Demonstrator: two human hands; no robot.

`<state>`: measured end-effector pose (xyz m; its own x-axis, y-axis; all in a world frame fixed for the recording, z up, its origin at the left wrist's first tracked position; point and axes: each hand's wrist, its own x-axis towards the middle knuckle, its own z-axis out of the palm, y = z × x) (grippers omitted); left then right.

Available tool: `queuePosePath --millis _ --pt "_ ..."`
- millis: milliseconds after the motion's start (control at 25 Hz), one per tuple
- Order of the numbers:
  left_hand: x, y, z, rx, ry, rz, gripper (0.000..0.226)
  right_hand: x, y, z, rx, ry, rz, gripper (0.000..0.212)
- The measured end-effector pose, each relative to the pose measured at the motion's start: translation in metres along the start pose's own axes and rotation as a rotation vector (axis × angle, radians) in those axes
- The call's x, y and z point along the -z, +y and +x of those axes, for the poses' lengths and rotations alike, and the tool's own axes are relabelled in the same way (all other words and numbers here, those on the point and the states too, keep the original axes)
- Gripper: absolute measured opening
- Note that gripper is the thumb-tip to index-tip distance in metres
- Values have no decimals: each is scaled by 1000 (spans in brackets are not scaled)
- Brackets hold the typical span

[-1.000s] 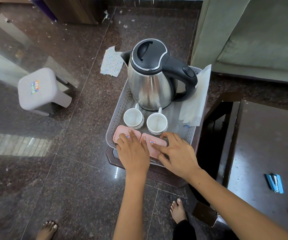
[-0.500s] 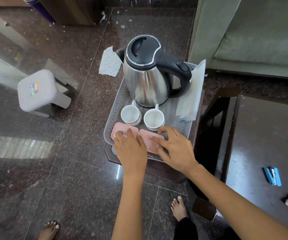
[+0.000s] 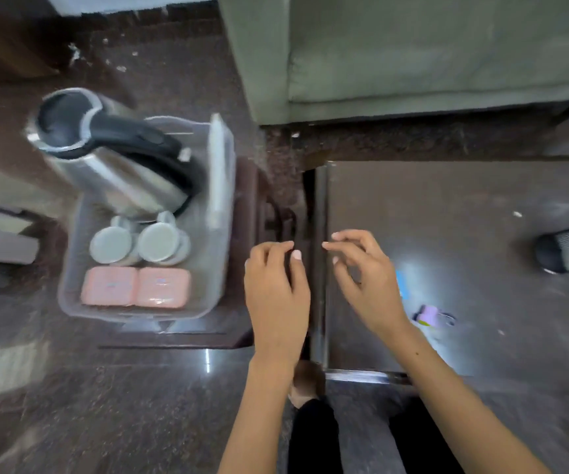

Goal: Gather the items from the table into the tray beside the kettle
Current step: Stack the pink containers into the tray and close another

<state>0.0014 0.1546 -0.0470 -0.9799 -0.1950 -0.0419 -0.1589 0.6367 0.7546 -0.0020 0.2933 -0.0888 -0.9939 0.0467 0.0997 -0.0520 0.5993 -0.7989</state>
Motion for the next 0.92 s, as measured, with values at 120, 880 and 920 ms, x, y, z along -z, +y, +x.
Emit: queuePosePath --millis 120,880,920 --pt "-79 53 -26 -77 -141 -32 24 81 63 -20 -147 49 -75 26" --pt "-425 303 -193 -179 -807 -16 37 425 359 -136 -792 69 -515 50" --pt "-430 303 -193 -175 -809 -15 39 426 371 -133 -804 22 -536 58"
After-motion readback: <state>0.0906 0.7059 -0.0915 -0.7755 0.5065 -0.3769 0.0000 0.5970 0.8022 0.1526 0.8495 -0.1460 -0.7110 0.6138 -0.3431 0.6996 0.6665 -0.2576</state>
